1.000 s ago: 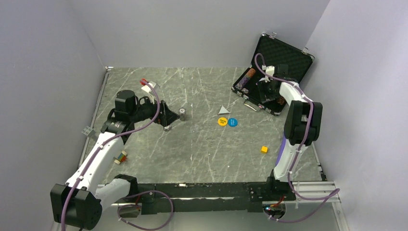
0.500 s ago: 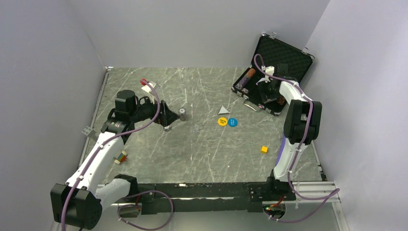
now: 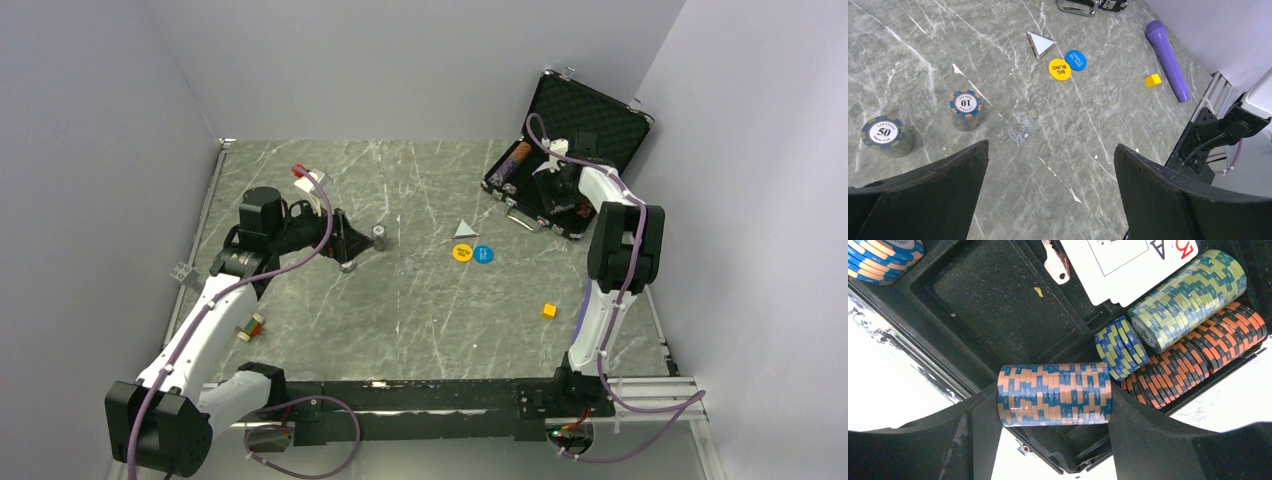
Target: Pack up texas hold em set
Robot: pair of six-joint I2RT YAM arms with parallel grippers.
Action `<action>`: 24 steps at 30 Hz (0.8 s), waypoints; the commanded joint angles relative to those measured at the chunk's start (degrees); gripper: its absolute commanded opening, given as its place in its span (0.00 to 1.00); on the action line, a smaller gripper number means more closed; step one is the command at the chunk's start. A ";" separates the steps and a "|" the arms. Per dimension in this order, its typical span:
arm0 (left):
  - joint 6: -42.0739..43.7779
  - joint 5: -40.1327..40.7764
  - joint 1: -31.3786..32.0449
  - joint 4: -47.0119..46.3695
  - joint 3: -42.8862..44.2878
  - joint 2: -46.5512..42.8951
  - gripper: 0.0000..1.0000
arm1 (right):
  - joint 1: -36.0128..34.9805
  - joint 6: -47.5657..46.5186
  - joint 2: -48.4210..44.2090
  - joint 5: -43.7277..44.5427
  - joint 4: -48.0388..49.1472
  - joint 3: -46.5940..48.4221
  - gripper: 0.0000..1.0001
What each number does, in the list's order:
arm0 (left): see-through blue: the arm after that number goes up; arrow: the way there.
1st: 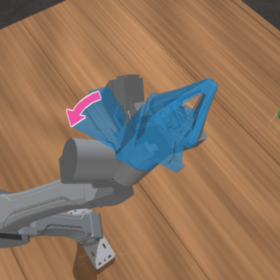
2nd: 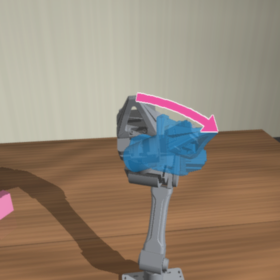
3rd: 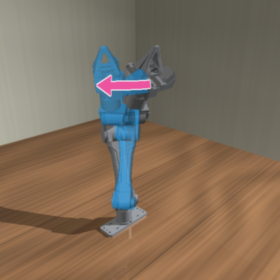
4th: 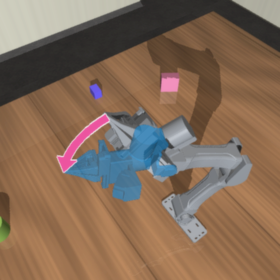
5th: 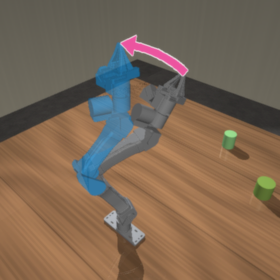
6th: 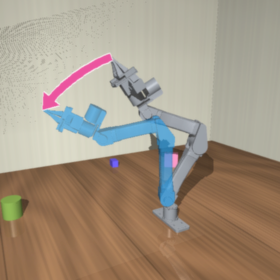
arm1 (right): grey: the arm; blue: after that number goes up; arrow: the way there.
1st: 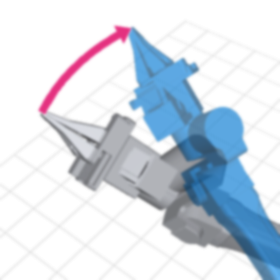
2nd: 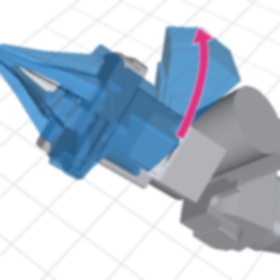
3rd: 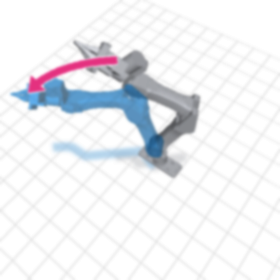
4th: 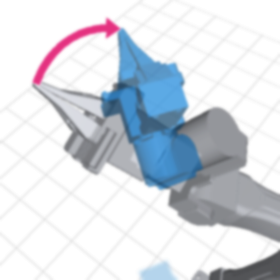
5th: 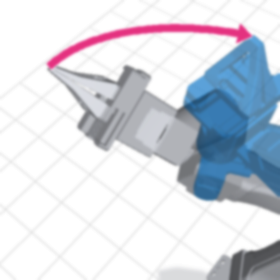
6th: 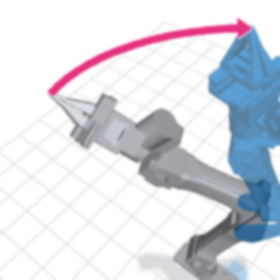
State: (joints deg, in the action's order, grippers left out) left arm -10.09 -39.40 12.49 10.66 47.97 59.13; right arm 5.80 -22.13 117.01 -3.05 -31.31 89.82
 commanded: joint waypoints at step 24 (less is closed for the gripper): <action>1.32 -1.60 -0.19 -0.38 1.08 1.16 0.99 | 0.09 -3.00 -1.63 4.21 2.22 1.48 0.49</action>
State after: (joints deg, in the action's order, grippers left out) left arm -9.69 -39.44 12.49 11.29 47.97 60.36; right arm 5.45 -23.64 117.86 -1.48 -30.52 90.70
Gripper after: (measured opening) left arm 0.994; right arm 0.713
